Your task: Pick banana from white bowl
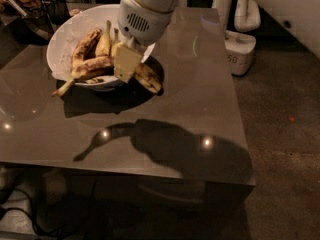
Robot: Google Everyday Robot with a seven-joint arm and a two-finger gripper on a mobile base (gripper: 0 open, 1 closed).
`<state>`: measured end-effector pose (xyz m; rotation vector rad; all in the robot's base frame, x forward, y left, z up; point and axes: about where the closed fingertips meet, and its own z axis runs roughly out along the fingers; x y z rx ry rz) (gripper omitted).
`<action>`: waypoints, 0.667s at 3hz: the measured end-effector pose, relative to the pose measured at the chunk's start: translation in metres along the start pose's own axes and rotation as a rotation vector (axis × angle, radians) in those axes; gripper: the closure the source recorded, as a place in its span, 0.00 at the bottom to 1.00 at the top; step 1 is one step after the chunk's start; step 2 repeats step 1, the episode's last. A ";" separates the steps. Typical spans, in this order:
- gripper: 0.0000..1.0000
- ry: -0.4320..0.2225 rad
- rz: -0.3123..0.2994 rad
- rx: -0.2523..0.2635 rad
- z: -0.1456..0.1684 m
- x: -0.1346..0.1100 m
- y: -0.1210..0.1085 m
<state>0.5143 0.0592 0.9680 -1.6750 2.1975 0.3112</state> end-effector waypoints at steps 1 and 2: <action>1.00 0.005 0.058 0.007 -0.008 0.028 0.029; 1.00 0.005 0.058 0.007 -0.008 0.028 0.029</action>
Offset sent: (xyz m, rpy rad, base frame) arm 0.0000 0.0000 0.0000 0.0000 0.0000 0.0000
